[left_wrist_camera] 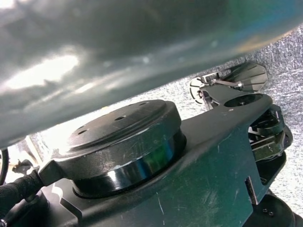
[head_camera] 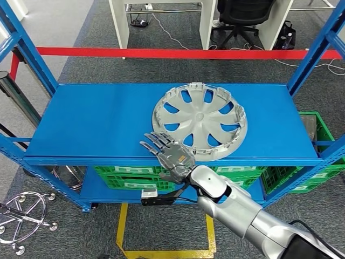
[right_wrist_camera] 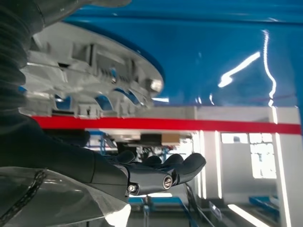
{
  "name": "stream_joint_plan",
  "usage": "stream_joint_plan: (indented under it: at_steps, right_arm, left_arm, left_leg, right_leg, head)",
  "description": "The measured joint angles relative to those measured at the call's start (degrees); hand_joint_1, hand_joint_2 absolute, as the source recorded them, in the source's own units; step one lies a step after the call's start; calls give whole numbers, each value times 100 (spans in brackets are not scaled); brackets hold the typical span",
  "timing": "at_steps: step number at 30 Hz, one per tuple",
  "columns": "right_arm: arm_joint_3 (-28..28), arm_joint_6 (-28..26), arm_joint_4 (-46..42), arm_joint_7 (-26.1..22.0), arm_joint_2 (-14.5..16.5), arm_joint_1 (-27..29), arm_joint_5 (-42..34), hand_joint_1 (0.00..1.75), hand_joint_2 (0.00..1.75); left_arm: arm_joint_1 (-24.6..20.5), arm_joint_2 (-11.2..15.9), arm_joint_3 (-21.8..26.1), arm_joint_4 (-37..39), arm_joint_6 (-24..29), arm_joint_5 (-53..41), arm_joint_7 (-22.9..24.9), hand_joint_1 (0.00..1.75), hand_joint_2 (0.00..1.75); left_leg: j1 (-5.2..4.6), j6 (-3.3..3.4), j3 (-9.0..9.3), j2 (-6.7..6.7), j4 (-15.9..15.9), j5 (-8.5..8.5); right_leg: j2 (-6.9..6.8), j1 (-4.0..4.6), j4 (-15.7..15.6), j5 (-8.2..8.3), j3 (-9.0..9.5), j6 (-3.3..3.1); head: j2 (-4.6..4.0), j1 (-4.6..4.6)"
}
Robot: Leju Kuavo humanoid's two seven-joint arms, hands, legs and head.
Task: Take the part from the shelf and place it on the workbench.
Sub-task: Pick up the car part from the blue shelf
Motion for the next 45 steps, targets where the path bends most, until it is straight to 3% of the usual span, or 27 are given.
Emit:
stream_joint_plan:
  at_steps: [17, 45]
  right_arm:
    - [-438, 394, 581, 27, -90, -1, -401, 0, 175]
    - [-1120, 635, 600, 93, -375, 30, -706, 0, 175]
  left_arm:
    - [8, 7, 0, 0, -10, 27, -26, 0, 0]
    - [17, 28, 0, 0, -23, 64, -76, 0, 0]
  left_leg:
    - [0, 0, 0, 0, 1, 0]
    - [0, 0, -1, 0, 2, 0]
  right_leg:
    - [1, 0, 0, 0, -1, 0]
    - [0, 0, 0, 0, -1, 0]
  head:
    - [0, 0]
    - [-1, 1]
